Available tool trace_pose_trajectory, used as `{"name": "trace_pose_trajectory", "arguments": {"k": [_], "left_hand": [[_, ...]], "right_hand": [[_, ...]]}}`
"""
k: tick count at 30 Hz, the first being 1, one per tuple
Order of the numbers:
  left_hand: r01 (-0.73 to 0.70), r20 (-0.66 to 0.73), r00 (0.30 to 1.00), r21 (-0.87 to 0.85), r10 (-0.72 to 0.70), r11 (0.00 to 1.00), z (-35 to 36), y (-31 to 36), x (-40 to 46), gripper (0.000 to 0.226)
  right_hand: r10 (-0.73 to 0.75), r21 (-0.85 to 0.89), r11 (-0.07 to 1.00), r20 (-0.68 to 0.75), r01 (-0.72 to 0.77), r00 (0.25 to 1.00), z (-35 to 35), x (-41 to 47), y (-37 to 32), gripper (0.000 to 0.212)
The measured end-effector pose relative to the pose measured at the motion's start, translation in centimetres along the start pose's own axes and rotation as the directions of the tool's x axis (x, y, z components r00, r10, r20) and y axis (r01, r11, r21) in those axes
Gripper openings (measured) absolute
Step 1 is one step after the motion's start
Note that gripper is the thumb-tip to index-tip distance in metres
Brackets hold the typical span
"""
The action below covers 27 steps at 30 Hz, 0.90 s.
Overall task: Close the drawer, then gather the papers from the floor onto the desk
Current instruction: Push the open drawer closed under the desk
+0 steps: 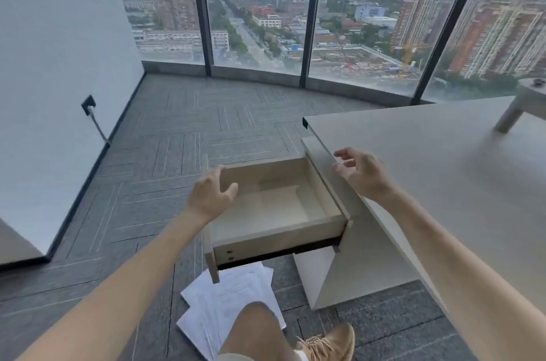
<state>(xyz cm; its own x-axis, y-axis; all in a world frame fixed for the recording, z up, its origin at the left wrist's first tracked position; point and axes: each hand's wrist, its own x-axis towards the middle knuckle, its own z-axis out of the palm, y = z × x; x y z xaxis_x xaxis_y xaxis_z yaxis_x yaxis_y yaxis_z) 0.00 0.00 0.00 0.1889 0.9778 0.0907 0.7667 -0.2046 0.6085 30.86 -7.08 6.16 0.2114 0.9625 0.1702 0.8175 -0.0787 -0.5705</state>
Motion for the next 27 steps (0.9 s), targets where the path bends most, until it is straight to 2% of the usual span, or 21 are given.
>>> {"name": "trace_pose_trajectory", "arguments": {"k": [3,7,10,14,17,27], "left_hand": [[0.144,-0.072,0.986,-0.071,-0.149,0.987,1.2,-1.1,1.4,0.052],[0.347,-0.064,0.927,-0.225,-0.369,0.911,3.1,-3.1,3.2,0.047],[0.473,-0.002,0.844,-0.469,-0.536,0.746,4.2,-5.7,4.6,0.040],[0.556,0.042,0.726,-0.625,-0.687,0.548,5.0,-8.2,5.5,0.038],[0.581,0.067,0.704,-0.626,-0.707,0.520,5.3,-8.0,5.6,0.035],[0.569,0.193,0.764,-0.650,-0.615,0.504,8.3,-5.4,7.5,0.015]], "right_hand": [[-0.022,-0.072,0.997,0.024,0.024,0.999,1.0,2.6,1.6,0.038],[-0.037,-0.304,0.951,0.058,0.052,0.998,2.7,5.6,3.9,0.045],[-0.015,-0.375,0.926,0.086,0.046,0.996,3.1,7.8,5.1,0.046],[0.014,-0.402,0.915,0.134,0.041,0.991,3.3,10.4,6.0,0.057],[0.020,-0.398,0.917,0.143,0.038,0.990,3.6,11.1,6.6,0.063],[0.023,-0.409,0.912,0.140,0.036,0.990,3.5,10.9,6.8,0.066]]}}
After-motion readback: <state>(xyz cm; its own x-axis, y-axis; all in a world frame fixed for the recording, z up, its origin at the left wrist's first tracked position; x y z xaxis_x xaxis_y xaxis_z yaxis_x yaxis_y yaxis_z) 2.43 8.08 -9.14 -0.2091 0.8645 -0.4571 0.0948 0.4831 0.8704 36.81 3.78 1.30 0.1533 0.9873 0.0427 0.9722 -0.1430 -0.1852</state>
